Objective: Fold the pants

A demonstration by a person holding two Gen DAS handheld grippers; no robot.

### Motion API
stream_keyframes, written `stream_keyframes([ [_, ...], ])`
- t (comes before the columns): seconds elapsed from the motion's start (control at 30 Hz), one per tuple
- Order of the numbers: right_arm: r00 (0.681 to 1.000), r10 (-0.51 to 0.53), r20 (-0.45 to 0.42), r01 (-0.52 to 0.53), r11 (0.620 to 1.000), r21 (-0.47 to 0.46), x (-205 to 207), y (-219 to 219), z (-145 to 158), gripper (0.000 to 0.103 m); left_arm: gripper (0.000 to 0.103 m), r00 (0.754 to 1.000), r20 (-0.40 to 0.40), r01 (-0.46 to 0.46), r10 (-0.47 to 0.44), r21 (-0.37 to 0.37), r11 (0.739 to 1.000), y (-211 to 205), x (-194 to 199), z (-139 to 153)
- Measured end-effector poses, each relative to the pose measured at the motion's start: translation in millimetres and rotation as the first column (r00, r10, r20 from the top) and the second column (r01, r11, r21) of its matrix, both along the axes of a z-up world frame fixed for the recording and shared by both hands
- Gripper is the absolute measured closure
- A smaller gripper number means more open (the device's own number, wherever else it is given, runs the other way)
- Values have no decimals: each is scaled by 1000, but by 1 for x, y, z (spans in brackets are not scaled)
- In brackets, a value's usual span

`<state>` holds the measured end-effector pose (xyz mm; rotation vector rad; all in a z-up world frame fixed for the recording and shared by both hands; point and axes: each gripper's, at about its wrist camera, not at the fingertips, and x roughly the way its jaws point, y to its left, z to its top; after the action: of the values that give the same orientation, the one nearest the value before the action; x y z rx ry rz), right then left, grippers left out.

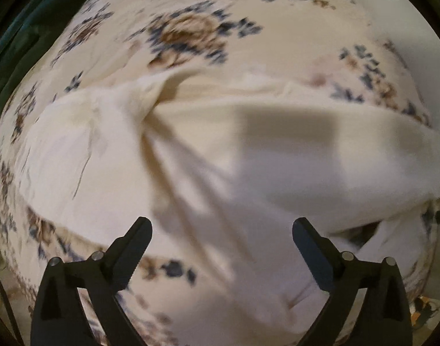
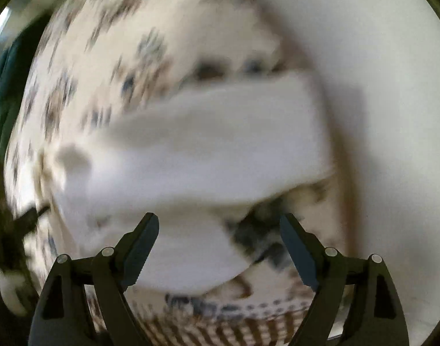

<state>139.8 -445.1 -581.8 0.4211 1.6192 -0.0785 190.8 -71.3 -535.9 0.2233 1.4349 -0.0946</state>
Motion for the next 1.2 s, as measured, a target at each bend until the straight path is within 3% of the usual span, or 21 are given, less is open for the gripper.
stream_keyframes([
  [0.13, 987, 102, -122, -97, 994, 53, 0, 30, -72, 15, 3, 1000, -13, -17, 17, 46, 999, 21, -16, -8],
  [0.2, 989, 90, -116, -82, 994, 66, -3, 38, -82, 17, 3, 999, -26, -42, 43, 41, 998, 35, -21, -10],
  [0.23, 992, 82, -98, -75, 995, 72, -4, 42, -78, 22, 3, 998, -26, -52, 53, 37, 998, 40, -23, -10],
  [0.27, 992, 93, -88, -86, 993, 81, -6, 49, -72, 48, 3, 998, -24, -62, 63, 34, 998, 45, -24, -9],
  [0.3, 989, 111, -97, -104, 992, 68, -11, 59, -63, 83, 3, 997, -17, -76, 76, 28, 997, 52, -26, -8],
  [0.37, 990, 106, -90, -100, 992, 72, -19, 73, -44, 91, 3, 996, -10, -93, 93, 22, 995, 62, -28, -4],
  [0.47, 995, 93, -44, -87, 989, 124, -30, 97, 5, 93, 3, 994, 20, -106, 106, 25, 994, 74, -28, 8],
  [0.57, 996, 47, 70, -56, 988, 141, -30, 104, 70, 96, 3, 990, 93, -107, 103, 41, 993, 83, -23, 33],
  [0.7, 966, -72, 247, 54, 995, 80, -9, 65, 154, 96, 3, 976, 171, -137, 135, 0, 991, 85, -7, 66],
  [0.8, 932, -99, 349, 117, 993, -29, 9, 28, 187, 96, 3, 973, 178, -146, 147, -18, 989, 74, 5, 71],
  [0.9, 919, -151, 363, 207, 971, -120, 32, -20, 179, 96, 3, 975, 169, -139, 143, -31, 990, 56, 17, 62],
  [0.97, 927, -158, 341, 250, 937, -244, 47, -46, 154, 96, 3, 977, 171, -126, 129, -33, 992, 44, 23, 55],
  [1.03, 939, -188, 287, 273, 916, -295, 55, -69, 123, 96, 3, 983, 150, -102, 103, -13, 995, 31, 29, 42],
  [1.2, 979, -165, 118, 199, 887, -416, 69, -92, 39, 96, 3, 991, 122, -62, 62, 0, 998, 9, 32, 24],
])
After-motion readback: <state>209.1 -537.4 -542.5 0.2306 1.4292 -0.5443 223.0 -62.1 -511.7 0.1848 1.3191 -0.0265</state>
